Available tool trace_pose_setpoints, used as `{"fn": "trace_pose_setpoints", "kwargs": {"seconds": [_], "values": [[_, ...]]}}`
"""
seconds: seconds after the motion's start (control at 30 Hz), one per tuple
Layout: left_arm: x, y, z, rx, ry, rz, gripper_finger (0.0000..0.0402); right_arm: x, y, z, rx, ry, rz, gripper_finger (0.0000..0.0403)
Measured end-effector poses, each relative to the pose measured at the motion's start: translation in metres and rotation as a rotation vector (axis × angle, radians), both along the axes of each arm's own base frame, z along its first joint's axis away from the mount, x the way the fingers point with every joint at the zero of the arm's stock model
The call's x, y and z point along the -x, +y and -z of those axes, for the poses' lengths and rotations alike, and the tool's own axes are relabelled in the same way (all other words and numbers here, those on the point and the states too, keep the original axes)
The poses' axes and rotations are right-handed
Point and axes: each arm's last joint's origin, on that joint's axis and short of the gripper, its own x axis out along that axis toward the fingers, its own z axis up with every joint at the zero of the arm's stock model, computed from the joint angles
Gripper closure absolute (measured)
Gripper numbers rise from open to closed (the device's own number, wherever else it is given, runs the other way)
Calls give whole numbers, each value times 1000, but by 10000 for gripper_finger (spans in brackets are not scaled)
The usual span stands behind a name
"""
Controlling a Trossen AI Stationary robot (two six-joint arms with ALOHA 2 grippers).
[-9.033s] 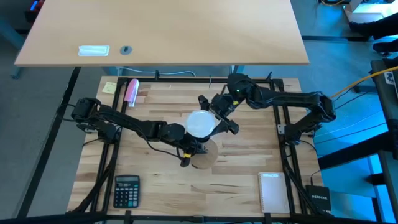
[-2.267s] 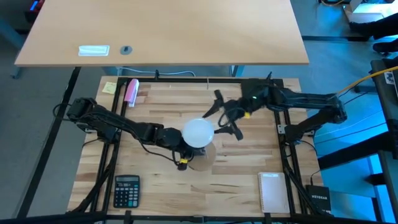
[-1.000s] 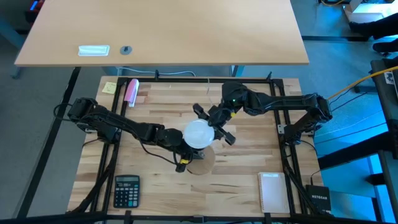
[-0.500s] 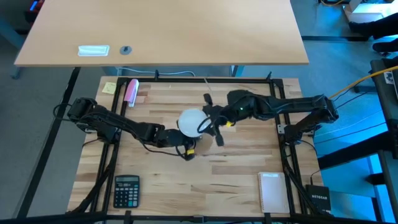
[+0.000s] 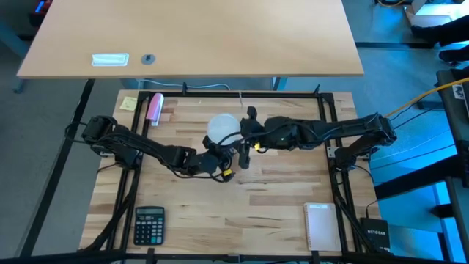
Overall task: Screw lightbulb
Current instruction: Insert the white lightbulb into the lamp
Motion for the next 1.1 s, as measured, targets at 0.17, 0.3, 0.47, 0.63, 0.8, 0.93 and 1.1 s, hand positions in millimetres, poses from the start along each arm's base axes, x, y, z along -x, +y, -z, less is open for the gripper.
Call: {"fn": "trace_pose_setpoints", "kwargs": {"seconds": [0.17, 0.3, 0.47, 0.63, 0.8, 0.93, 1.1], "values": [[0, -1, 2, -10, 11, 0, 375, -1, 0, 2, -2, 3, 8, 243], [0, -1, 3, -24, 29, 2, 375, -2, 1, 2, 4, 4, -40, 242], [-1, -2, -2, -23, 1, 1, 375, -3, 3, 3, 1, 6, -127, 197], [0, -2, -1, -25, 15, 10, 375, -3, 4, 4, 17, 13, -149, 185], [-1, -2, -1, -23, 16, 30, 375, 3, 4, -2, 35, 7, -183, 182], [-1, -3, -2, -27, 13, 40, 375, 15, 3, -11, 36, 3, -229, 178], [-1, -3, -1, -27, 26, 70, 375, 33, 1, -25, 35, -2, -238, 140]]}}
